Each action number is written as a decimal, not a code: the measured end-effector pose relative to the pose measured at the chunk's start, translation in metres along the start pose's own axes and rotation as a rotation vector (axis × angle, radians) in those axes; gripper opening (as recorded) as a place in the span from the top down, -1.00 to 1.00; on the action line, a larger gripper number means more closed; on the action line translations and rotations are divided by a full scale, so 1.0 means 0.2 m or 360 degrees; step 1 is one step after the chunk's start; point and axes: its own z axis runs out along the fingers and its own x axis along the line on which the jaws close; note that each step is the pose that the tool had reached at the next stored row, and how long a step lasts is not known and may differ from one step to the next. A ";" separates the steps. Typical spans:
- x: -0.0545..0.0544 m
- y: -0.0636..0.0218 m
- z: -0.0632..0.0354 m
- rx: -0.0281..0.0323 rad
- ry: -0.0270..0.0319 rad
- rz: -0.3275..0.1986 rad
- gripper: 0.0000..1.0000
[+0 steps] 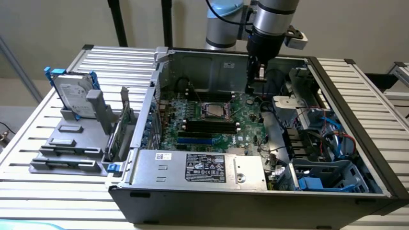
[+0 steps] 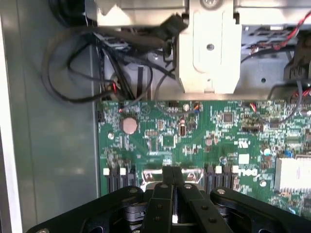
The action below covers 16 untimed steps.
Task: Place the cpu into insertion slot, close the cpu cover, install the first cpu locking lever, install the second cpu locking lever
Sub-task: 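Close the cpu cover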
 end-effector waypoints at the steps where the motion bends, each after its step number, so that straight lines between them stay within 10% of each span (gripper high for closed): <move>1: 0.00 0.017 0.003 0.00000 0.00001 -0.0001 0.79; 16: -0.01 0.050 0.130 0.00003 -0.00017 -0.0063 0.79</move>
